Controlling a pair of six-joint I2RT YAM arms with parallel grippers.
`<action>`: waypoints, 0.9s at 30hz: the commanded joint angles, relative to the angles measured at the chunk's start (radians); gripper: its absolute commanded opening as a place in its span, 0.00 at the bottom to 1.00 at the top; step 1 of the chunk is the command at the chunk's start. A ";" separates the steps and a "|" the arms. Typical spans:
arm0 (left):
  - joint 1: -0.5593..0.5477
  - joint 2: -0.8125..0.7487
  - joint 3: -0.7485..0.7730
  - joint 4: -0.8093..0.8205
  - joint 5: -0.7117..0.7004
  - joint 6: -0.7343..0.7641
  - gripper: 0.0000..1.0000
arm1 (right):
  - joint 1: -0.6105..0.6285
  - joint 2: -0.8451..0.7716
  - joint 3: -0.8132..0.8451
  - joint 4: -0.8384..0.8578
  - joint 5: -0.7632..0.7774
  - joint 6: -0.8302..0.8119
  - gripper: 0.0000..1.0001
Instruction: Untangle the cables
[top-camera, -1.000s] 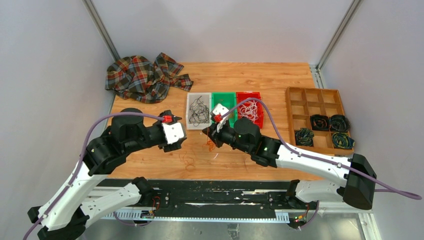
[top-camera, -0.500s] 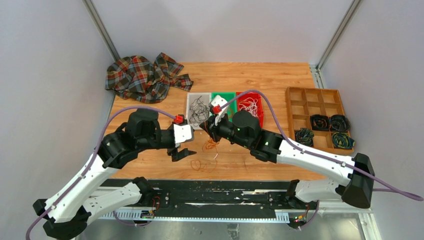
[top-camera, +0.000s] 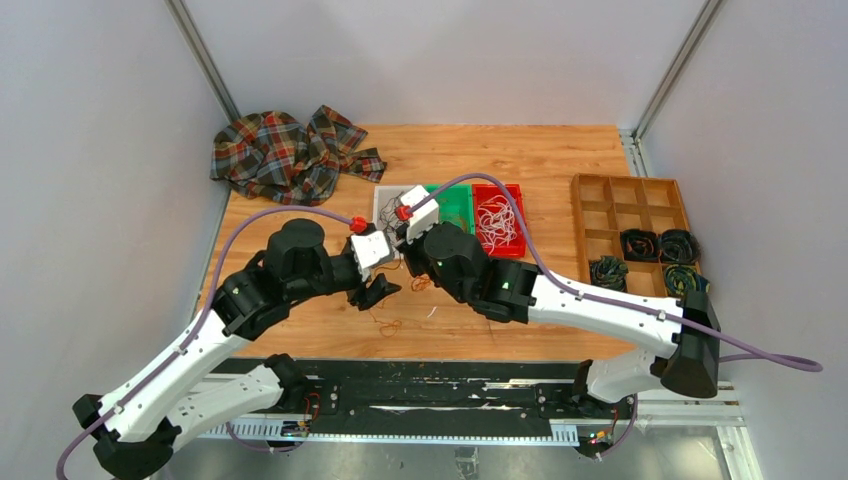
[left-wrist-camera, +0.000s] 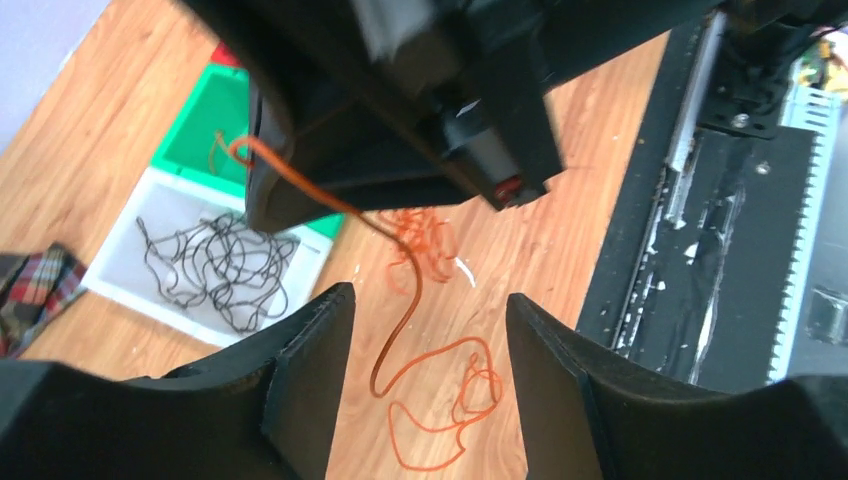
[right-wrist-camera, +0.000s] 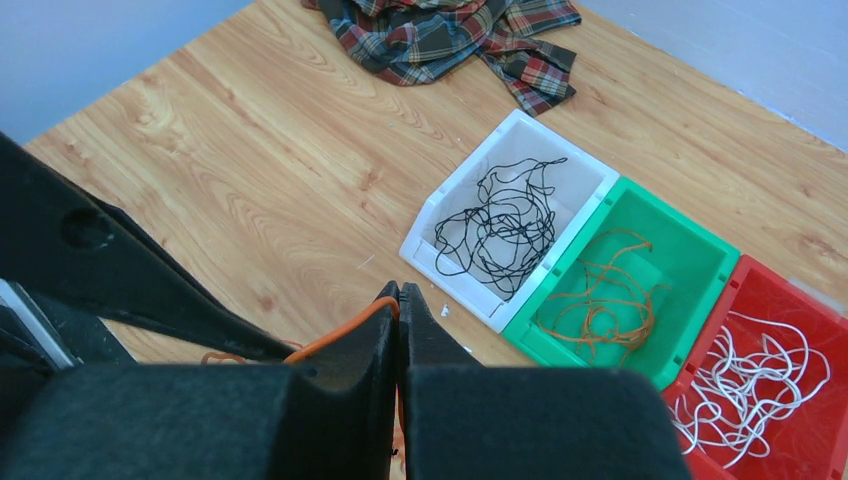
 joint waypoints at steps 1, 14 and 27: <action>-0.006 -0.037 -0.047 0.044 -0.124 0.088 0.55 | 0.013 -0.019 0.026 0.015 0.049 0.035 0.01; -0.005 -0.018 0.079 -0.083 -0.035 0.258 0.01 | 0.005 -0.059 -0.064 0.055 0.008 0.101 0.01; -0.005 0.074 0.498 -0.185 -0.041 0.416 0.01 | -0.018 -0.096 -0.254 0.124 0.017 0.158 0.04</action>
